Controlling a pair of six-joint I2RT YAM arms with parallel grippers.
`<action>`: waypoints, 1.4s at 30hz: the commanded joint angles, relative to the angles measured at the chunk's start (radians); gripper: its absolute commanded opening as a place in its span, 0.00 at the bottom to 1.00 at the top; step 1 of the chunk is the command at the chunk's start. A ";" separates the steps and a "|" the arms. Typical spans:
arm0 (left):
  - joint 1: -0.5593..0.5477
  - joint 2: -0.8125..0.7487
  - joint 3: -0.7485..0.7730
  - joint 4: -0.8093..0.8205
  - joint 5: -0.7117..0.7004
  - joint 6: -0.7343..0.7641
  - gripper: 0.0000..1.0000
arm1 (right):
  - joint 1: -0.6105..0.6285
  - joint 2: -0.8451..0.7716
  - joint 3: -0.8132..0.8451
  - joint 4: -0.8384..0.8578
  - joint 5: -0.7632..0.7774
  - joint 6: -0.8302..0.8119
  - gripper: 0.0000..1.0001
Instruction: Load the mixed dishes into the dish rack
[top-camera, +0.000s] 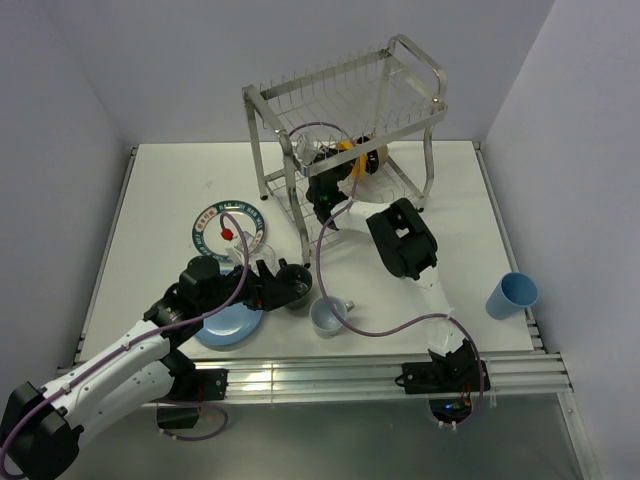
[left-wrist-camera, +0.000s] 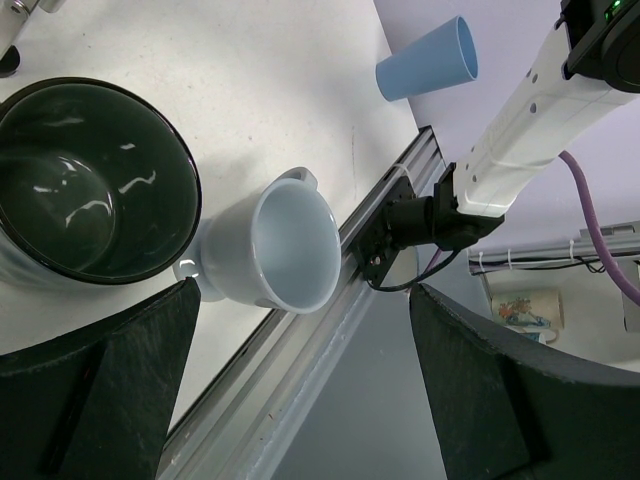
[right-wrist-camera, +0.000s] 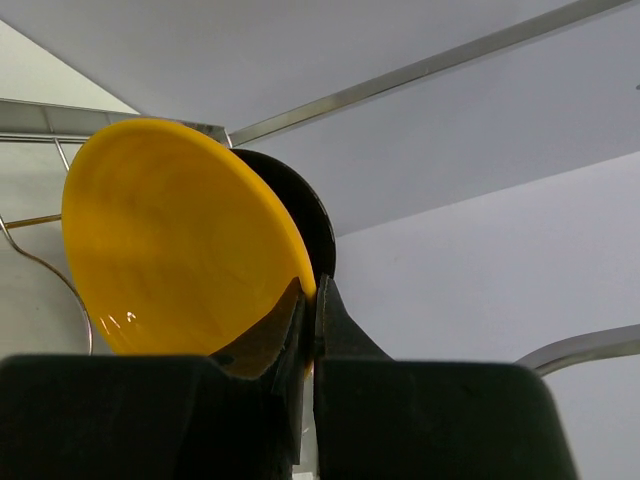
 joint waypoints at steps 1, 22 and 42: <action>-0.002 -0.013 0.034 0.042 0.009 0.020 0.92 | 0.001 0.008 0.029 0.022 0.031 0.024 0.00; -0.002 -0.053 0.043 -0.007 -0.037 0.003 0.92 | 0.024 -0.159 -0.243 0.129 0.052 0.007 0.93; -0.002 -0.162 0.174 -0.352 -0.309 0.006 0.94 | 0.137 -0.504 -0.781 0.324 0.250 0.001 0.93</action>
